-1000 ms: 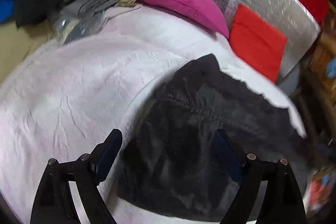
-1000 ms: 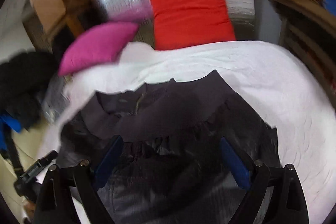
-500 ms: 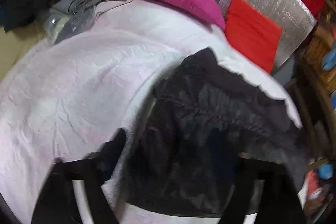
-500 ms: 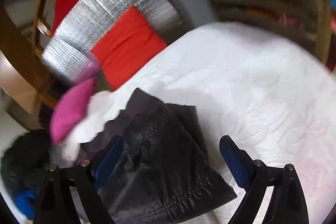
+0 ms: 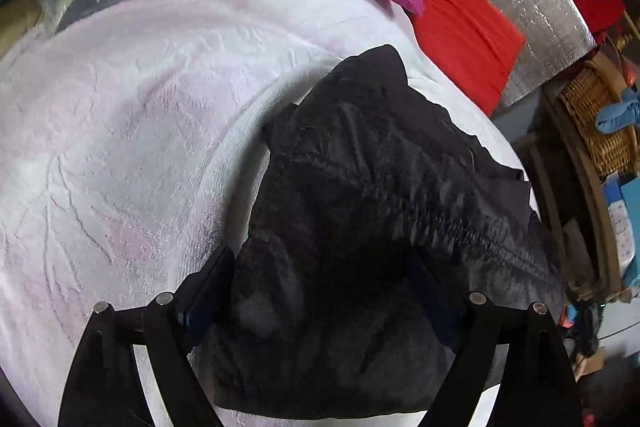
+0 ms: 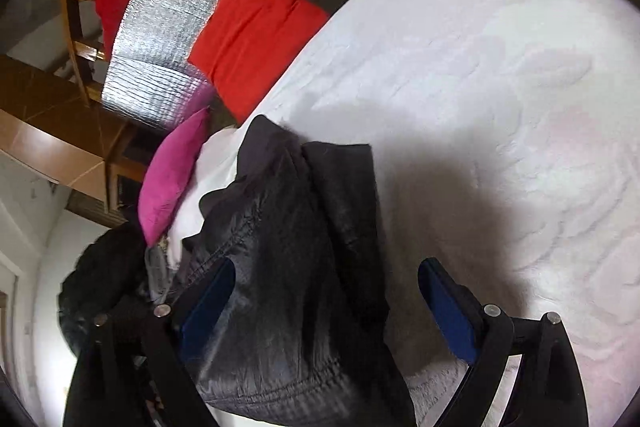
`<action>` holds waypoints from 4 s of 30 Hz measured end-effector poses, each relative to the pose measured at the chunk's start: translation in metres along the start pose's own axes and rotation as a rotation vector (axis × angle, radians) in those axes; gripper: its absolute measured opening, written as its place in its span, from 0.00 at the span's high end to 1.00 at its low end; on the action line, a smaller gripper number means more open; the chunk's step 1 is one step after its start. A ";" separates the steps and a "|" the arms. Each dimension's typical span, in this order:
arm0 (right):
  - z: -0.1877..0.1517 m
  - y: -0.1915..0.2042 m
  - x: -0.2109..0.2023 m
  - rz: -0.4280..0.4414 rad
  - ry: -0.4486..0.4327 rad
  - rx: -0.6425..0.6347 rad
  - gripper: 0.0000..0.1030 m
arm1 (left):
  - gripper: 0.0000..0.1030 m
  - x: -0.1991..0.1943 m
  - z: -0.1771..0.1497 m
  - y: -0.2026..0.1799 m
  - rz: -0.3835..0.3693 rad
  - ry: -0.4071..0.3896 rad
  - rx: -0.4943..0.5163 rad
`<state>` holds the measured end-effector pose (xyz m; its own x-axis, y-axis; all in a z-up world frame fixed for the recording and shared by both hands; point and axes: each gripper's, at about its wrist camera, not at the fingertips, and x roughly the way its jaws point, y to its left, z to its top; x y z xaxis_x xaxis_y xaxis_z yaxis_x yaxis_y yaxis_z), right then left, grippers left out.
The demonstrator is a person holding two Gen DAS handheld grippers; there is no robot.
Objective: Fold large clothes
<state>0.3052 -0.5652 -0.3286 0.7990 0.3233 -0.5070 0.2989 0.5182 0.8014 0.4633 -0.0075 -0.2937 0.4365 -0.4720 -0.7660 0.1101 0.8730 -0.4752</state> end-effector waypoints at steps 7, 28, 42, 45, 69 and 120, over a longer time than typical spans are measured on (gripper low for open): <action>-0.008 -0.001 0.043 0.066 0.144 -0.009 0.08 | 0.09 0.018 0.006 0.006 -0.063 0.051 -0.028; -0.032 0.036 0.074 0.043 0.190 -0.091 0.21 | 0.12 0.033 -0.004 -0.027 -0.174 0.053 0.011; -0.038 0.079 0.042 -0.057 0.074 -0.189 0.62 | 0.74 -0.004 -0.010 -0.045 -0.159 -0.087 0.047; -0.043 0.083 0.025 -0.066 0.061 -0.218 0.62 | 0.75 -0.015 -0.014 -0.046 -0.175 -0.082 0.049; -0.063 0.065 -0.100 -0.320 -0.102 -0.212 0.25 | 0.29 -0.101 -0.038 -0.025 0.128 -0.124 0.094; -0.024 0.168 0.069 -0.278 0.082 -0.508 0.94 | 0.90 0.010 -0.016 -0.189 0.100 -0.221 0.534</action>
<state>0.3983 -0.4373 -0.2368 0.6774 0.1701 -0.7157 0.1880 0.9006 0.3920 0.4326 -0.1789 -0.2185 0.6377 -0.3973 -0.6599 0.4687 0.8800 -0.0769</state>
